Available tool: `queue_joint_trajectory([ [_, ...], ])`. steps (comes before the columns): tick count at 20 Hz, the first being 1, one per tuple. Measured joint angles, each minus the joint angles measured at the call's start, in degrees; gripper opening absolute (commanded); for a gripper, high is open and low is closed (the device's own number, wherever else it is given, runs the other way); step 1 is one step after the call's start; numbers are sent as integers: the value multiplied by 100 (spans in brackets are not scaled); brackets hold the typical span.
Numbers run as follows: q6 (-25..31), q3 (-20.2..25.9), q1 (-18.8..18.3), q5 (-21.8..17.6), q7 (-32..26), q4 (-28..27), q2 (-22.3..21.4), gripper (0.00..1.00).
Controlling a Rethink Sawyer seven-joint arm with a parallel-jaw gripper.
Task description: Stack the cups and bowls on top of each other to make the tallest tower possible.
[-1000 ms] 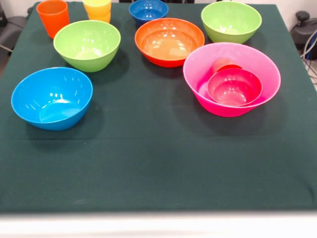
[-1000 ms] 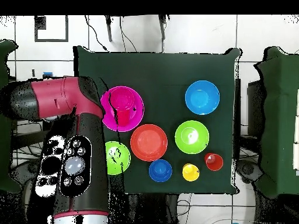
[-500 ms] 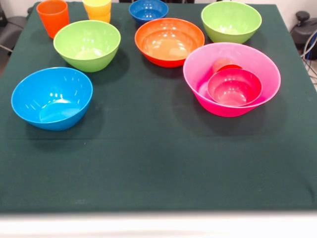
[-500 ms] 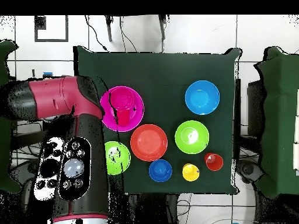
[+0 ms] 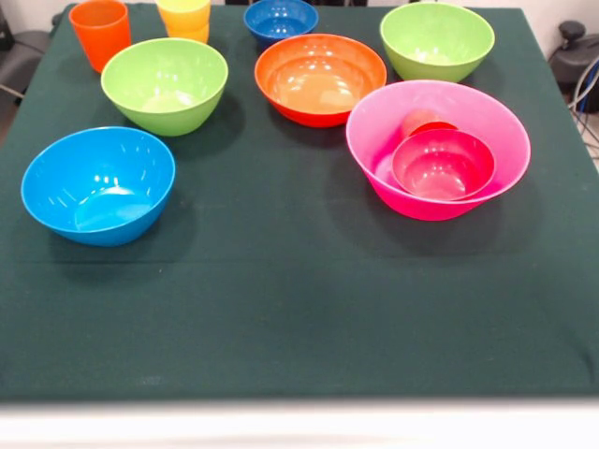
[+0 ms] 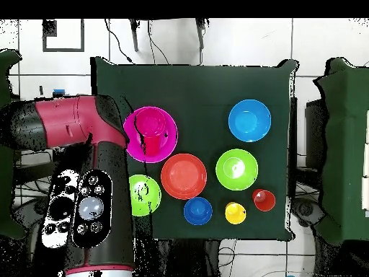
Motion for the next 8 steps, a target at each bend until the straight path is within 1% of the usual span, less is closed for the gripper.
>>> queue_joint_trajectory([
  [4, -92, 0, 4, 1, 0, 22, -11, 100],
  [8, -250, -2, 4, 1, 0, 155, -72, 100],
])
